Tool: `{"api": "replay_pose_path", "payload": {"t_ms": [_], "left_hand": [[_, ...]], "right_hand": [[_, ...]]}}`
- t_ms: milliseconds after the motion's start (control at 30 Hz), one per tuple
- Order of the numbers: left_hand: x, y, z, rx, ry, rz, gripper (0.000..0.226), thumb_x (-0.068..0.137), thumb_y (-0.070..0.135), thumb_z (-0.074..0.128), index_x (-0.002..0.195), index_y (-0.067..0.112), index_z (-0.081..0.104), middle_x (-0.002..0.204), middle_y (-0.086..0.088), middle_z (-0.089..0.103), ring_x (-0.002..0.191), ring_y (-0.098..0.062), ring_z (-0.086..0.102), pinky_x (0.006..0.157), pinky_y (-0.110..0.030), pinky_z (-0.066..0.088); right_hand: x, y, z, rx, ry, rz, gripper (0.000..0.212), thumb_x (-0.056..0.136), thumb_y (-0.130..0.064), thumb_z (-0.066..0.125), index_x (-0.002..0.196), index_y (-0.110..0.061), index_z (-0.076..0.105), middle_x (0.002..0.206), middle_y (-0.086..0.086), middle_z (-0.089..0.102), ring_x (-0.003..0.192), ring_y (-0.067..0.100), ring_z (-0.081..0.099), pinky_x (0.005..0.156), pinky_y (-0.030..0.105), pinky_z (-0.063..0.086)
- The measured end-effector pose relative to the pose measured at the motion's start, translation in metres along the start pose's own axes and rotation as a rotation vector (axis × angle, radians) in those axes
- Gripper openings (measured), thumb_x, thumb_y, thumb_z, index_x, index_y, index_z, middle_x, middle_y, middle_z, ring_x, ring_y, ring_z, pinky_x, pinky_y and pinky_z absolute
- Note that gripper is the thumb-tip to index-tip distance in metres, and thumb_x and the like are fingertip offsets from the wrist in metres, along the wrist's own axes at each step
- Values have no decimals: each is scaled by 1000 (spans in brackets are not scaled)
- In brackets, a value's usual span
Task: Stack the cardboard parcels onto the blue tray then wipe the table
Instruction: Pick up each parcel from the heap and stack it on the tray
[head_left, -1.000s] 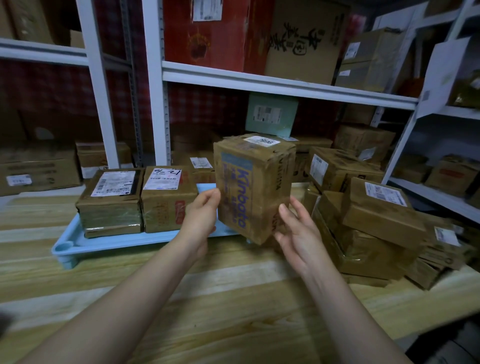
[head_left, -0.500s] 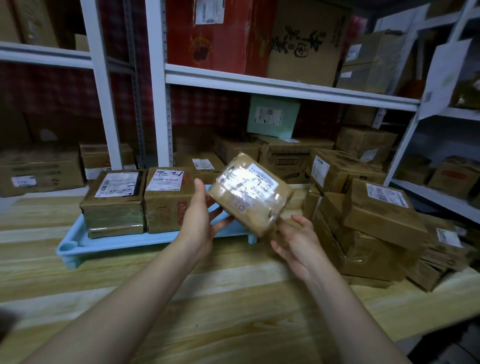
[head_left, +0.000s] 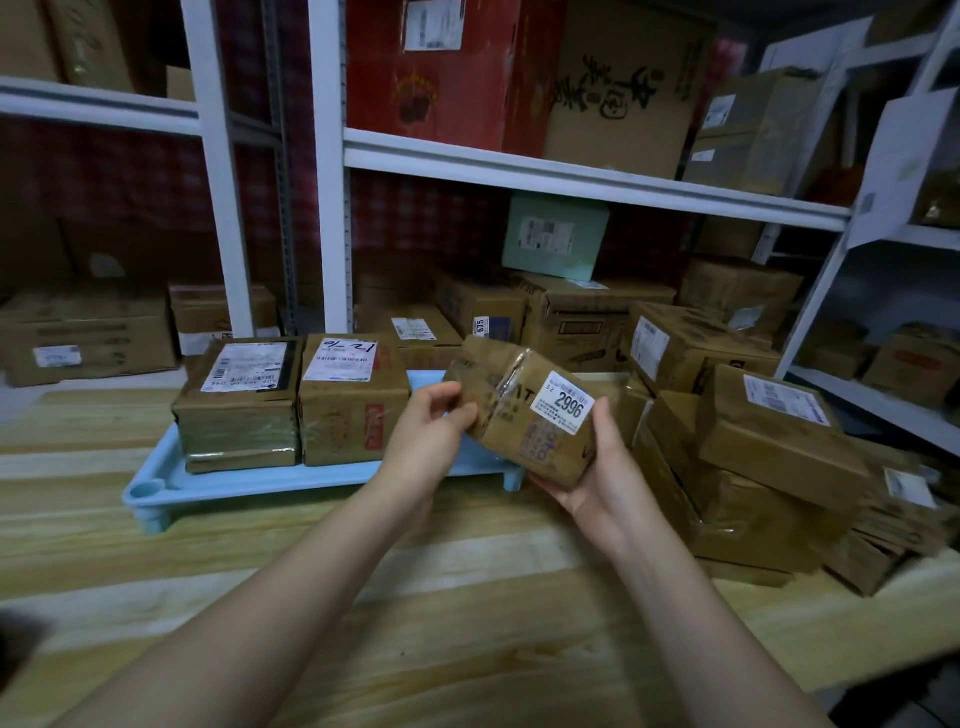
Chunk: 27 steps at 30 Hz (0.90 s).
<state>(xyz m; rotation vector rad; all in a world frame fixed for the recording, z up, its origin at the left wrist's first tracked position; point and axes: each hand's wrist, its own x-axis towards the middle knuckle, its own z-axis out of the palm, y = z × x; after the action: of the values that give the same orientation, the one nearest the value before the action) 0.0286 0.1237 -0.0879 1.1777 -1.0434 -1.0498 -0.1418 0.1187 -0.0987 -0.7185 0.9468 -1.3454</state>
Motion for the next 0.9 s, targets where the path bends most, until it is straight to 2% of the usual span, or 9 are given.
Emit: {"api": "replay_pose_path", "payload": {"t_ms": [100, 167, 233, 300, 367, 467, 600, 700, 900], "left_hand": [[3, 0, -7, 206, -17, 84, 36, 99, 18, 51, 133, 25, 54, 133, 4, 55, 115, -10, 49, 94, -26, 38], [8, -1, -15, 344, -7, 125, 38, 99, 20, 49, 137, 29, 52, 142, 3, 47, 125, -11, 43, 102, -31, 37], [15, -1, -23, 646, 55, 247, 42, 99, 19, 48, 139, 30, 49, 153, 0, 36, 143, -17, 24, 117, -39, 22], [22, -1, -33, 941, 140, 372, 47, 95, 19, 50, 141, 29, 47, 158, 1, 26, 149, -19, 5, 119, -40, 5], [27, -2, -42, 1104, 180, 372, 59, 89, 23, 55, 146, 30, 40, 162, -1, 14, 149, -21, -6, 119, -42, -5], [35, -9, -52, 1212, 139, 317, 78, 81, 31, 64, 150, 32, 29, 163, 0, 7, 149, -22, -14, 117, -46, -15], [41, -21, -58, 1286, 84, 320, 89, 77, 52, 68, 151, 32, 23, 162, 0, 11, 149, -22, -10, 116, -51, -18], [45, -30, -58, 1278, 117, 371, 92, 73, 62, 68, 149, 33, 26, 159, 1, 17, 149, -22, -4, 116, -51, -18], [58, -35, -58, 1258, 247, 507, 74, 70, 58, 74, 136, 36, 46, 136, 0, 40, 137, -21, 27, 119, -51, -8]], "right_hand": [[6, 4, 5, -13, 45, -22, 29, 99, -41, 52, 114, -21, 67, 108, 4, 75, 105, 23, 69, 96, 46, 53], [12, 8, 11, -35, 22, -54, 29, 100, -35, 52, 122, -20, 63, 106, 1, 76, 103, 20, 69, 95, 45, 54], [20, 13, 17, -96, -1, -114, 34, 101, -30, 52, 133, -19, 57, 112, 1, 74, 103, 15, 69, 92, 39, 55], [29, 20, 22, -250, 4, -162, 45, 100, -24, 55, 144, -19, 45, 130, 2, 66, 109, 11, 65, 90, 32, 53], [38, 27, 26, -412, 13, -184, 54, 100, -21, 57, 149, -17, 36, 142, 0, 57, 115, 10, 59, 93, 26, 50], [50, 34, 33, -594, 32, -214, 47, 101, -24, 54, 146, -18, 41, 136, -1, 60, 115, 13, 59, 93, 26, 50], [65, 44, 35, -785, 134, -240, 34, 101, -28, 53, 133, -18, 56, 126, 1, 65, 112, 18, 61, 95, 32, 50], [73, 51, 36, -795, 177, -248, 38, 99, -29, 56, 135, -17, 55, 128, 1, 65, 115, 20, 61, 99, 36, 50], [92, 54, 43, -897, 259, -265, 48, 94, -15, 64, 138, -27, 52, 121, -8, 64, 115, 17, 61, 100, 37, 50]]}}
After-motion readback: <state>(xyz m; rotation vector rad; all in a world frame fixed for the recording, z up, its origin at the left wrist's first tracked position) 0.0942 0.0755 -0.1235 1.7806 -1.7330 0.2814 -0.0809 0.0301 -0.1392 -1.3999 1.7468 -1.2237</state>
